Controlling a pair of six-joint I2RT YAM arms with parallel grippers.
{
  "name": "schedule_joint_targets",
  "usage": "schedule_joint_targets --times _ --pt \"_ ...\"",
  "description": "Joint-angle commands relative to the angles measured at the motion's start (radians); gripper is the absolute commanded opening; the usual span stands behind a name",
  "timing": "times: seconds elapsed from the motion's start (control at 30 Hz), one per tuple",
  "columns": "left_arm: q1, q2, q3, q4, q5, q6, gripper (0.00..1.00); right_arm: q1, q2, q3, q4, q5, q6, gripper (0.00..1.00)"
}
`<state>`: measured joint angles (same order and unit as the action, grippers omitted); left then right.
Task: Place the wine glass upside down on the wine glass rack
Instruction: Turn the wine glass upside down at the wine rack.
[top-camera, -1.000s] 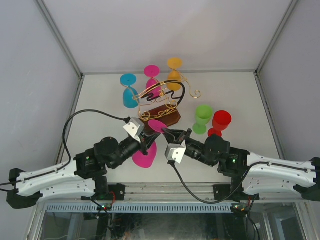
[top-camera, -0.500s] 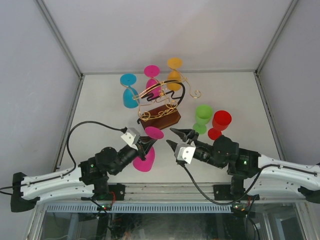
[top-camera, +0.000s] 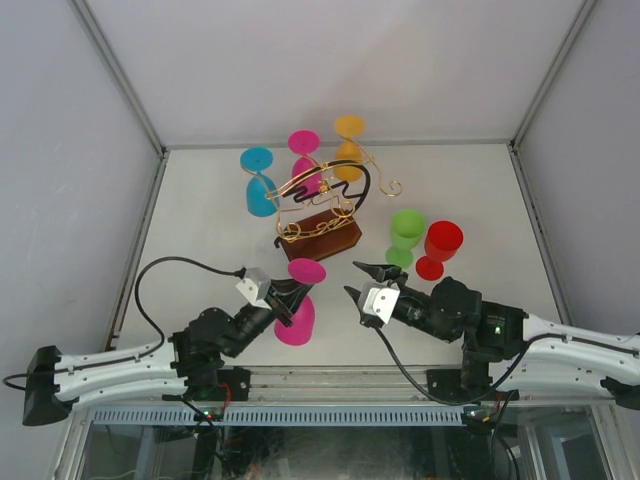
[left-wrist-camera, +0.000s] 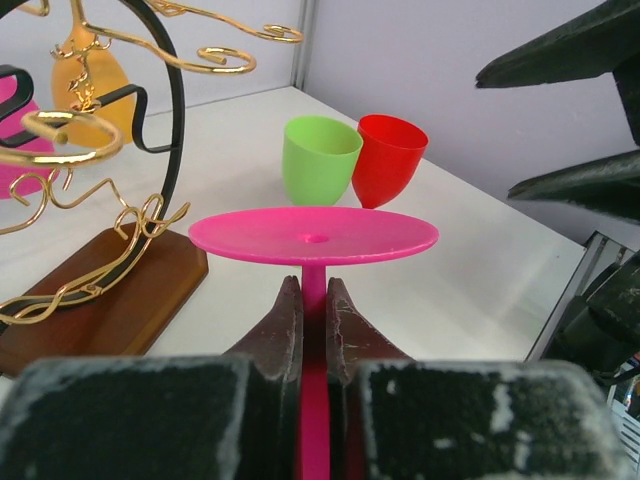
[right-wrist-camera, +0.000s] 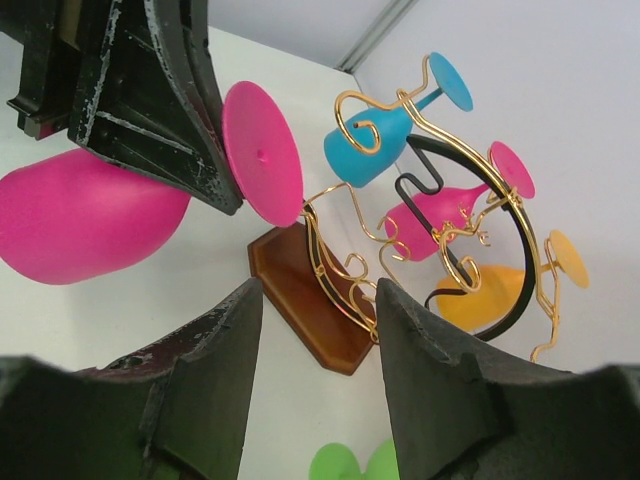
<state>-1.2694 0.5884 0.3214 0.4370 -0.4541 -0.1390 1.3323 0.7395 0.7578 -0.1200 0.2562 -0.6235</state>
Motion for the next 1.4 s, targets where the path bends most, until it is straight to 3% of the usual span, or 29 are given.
schedule_joint_targets --times 0.0,0.17,0.47,0.63,0.73,0.83,0.97,1.07,1.27,1.37 --pt "0.005 -0.033 -0.086 0.223 -0.022 0.048 0.00 0.008 -0.032 0.001 0.027 0.036 0.044 0.49" --pt "0.005 -0.016 -0.137 0.340 0.089 0.133 0.00 0.008 -0.044 -0.014 0.036 0.046 0.048 0.49" --pt "0.009 0.043 -0.158 0.436 0.086 0.233 0.00 0.008 -0.046 -0.015 0.017 0.053 0.054 0.49" --pt "0.089 0.096 -0.185 0.547 0.183 0.185 0.00 0.008 -0.048 -0.015 0.011 0.052 0.056 0.49" --pt "0.168 0.113 -0.173 0.552 0.316 0.116 0.00 0.008 -0.056 -0.014 0.003 0.049 0.066 0.49" --pt "0.180 0.122 -0.164 0.523 0.380 0.148 0.00 0.008 -0.061 -0.014 0.000 0.045 0.071 0.49" --pt "0.182 0.134 -0.172 0.547 0.365 0.155 0.00 0.008 -0.064 -0.013 0.000 0.044 0.076 0.49" --pt "0.185 0.118 -0.144 0.467 0.391 0.132 0.00 0.008 -0.066 -0.011 -0.011 0.046 0.084 0.49" --pt "0.184 0.077 -0.004 0.075 0.436 0.021 0.00 0.010 -0.064 -0.010 -0.017 0.044 0.093 0.49" --pt "0.184 0.075 0.041 -0.016 0.483 -0.001 0.00 0.010 -0.059 -0.010 -0.013 0.044 0.096 0.49"
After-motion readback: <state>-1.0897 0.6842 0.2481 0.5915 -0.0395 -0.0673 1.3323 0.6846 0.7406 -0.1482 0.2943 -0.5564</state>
